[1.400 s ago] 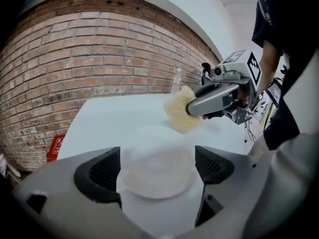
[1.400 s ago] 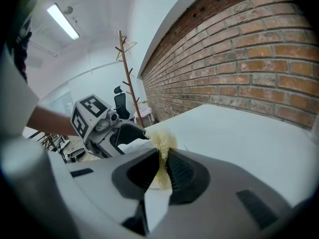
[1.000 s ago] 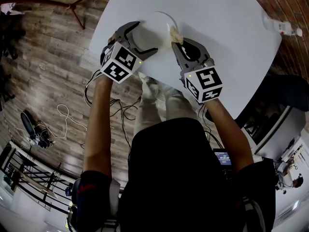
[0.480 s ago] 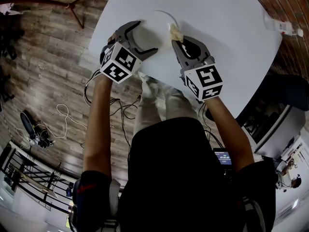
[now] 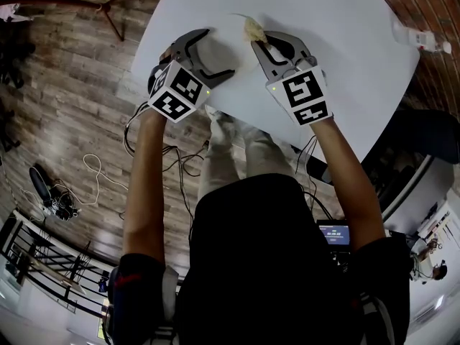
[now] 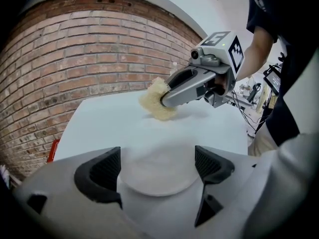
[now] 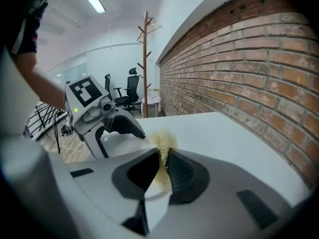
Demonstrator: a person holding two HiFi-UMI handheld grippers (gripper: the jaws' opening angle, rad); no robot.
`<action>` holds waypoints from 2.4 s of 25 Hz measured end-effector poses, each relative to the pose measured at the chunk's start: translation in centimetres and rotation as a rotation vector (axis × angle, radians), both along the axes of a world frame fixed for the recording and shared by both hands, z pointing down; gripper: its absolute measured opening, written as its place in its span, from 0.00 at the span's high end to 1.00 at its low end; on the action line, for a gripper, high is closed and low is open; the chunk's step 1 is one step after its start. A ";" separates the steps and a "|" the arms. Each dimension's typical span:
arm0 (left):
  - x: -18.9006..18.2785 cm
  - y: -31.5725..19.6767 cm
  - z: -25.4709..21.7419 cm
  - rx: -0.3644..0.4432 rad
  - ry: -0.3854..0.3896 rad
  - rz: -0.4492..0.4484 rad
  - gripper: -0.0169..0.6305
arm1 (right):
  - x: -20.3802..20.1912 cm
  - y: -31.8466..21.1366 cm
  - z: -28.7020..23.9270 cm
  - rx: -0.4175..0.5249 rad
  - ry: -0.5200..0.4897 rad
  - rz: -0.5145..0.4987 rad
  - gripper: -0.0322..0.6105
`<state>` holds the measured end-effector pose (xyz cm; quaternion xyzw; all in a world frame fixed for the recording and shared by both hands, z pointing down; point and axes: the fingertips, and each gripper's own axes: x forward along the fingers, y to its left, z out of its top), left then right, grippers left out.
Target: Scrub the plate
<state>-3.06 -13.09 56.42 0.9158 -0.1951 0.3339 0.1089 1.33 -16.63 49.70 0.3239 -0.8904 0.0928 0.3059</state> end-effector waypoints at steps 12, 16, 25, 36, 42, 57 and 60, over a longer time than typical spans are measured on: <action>0.0 -0.1 -0.2 0.002 0.004 -0.014 0.29 | -1.8 -1.2 1.1 0.120 0.213 -0.220 0.87; -0.1 -0.1 -0.1 0.007 0.010 -0.014 0.29 | -2.2 -1.2 1.6 0.106 0.203 -0.229 0.87; -0.1 -0.1 -0.1 0.011 0.017 -0.013 0.29 | -3.1 0.1 4.2 0.060 0.272 -0.324 0.87; -0.1 -0.1 0.0 0.010 0.017 -0.001 0.29 | -3.1 0.8 5.1 0.004 0.268 -0.331 0.87; -0.3 -0.1 0.0 0.010 0.018 0.000 0.29 | -3.2 1.9 5.1 -0.016 0.249 -0.335 0.87; -0.1 -0.1 -0.1 0.008 0.013 0.015 0.29 | -3.0 4.6 4.9 -0.052 0.212 -0.330 0.87; -0.1 -0.2 -0.1 0.008 0.011 0.017 0.29 | -2.9 4.9 4.9 -0.062 0.208 -0.328 0.87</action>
